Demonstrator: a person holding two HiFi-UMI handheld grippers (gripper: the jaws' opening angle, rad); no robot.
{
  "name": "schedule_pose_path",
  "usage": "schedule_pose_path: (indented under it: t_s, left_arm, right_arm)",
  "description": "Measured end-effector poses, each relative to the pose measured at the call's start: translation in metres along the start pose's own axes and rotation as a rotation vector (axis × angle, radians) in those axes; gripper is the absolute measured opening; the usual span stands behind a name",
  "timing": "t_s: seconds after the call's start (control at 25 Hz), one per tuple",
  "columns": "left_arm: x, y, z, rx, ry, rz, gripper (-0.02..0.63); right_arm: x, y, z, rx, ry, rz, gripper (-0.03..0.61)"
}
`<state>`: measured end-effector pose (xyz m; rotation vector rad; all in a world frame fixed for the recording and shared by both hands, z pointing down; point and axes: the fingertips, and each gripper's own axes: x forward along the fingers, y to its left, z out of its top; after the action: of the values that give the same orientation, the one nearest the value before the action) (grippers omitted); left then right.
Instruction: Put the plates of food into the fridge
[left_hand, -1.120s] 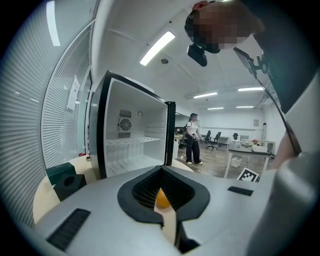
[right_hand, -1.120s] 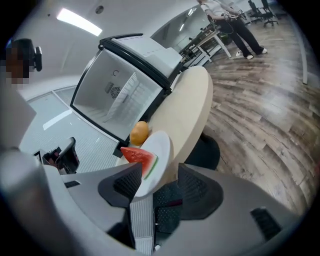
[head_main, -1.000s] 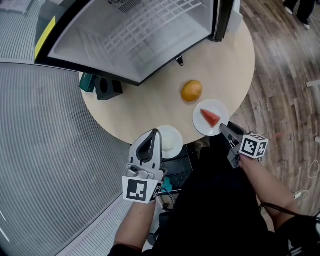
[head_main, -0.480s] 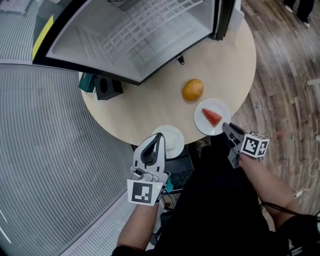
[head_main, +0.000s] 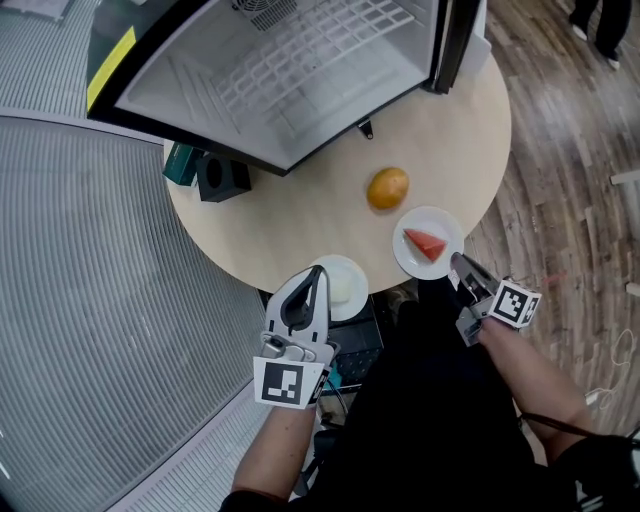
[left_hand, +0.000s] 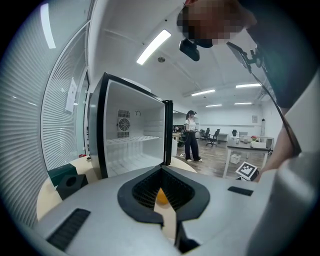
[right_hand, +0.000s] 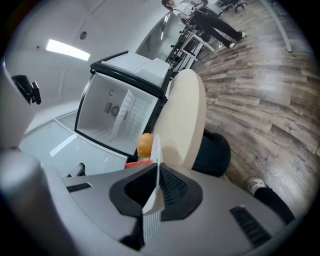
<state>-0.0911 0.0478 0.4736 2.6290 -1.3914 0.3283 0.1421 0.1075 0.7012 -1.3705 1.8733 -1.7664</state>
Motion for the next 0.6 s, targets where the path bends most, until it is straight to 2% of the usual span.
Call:
schedule_pose_path:
  t_s: [0.24, 0.6]
  left_arm:
    - [-0.004, 0.001, 0.008, -0.005, -0.016, 0.012, 0.003]
    - [-0.006, 0.004, 0.024, -0.004, -0.054, 0.036, 0.003]
  right_arm:
    - [0.005, 0.035, 0.009, 0.065, -0.022, 0.165, 0.018]
    - [0.001, 0.067, 0.016, 0.077, -0.013, 0.248, 0.020]
